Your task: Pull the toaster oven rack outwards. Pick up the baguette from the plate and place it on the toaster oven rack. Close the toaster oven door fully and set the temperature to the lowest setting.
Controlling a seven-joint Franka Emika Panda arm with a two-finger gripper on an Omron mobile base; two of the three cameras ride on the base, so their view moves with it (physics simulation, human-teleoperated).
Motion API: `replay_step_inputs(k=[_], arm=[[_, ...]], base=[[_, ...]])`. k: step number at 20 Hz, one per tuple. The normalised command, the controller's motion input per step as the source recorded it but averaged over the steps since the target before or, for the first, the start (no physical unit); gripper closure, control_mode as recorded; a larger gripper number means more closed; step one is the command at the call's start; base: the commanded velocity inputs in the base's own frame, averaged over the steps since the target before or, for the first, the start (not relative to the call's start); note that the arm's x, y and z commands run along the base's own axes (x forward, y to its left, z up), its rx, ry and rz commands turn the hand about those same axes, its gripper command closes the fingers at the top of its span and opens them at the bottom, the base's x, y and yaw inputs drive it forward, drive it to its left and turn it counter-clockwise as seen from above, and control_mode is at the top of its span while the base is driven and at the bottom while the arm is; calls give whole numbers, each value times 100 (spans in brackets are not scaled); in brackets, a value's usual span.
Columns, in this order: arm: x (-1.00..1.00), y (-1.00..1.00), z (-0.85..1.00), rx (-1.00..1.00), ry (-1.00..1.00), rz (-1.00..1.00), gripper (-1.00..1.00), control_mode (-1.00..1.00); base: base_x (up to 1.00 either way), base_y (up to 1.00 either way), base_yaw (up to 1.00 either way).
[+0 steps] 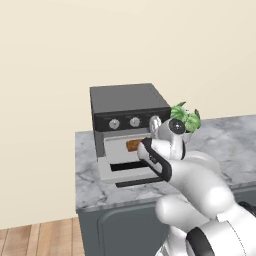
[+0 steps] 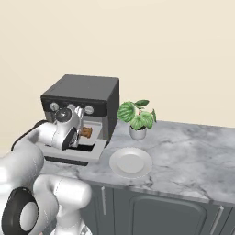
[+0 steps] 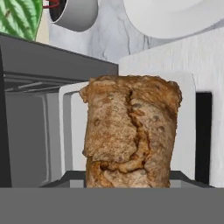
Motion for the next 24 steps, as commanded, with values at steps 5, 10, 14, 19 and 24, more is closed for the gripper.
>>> replay_step_inputs(k=[5, 10, 14, 19, 24], arm=[[26, 12, -18, -5, 1, 3, 100, -100], [14, 15, -13, -6, 0, 1, 100, -100], [16, 0, -15, -2, 0, 0, 100, -100], [16, 0, -14, 0, 0, 0, 100, -100], [13, 0, -11, 0, 0, 1, 100, -100]], base=[[0, 0, 0], [0, 0, 0], [0, 0, 0], [0, 0, 0], [0, 0, 0]])
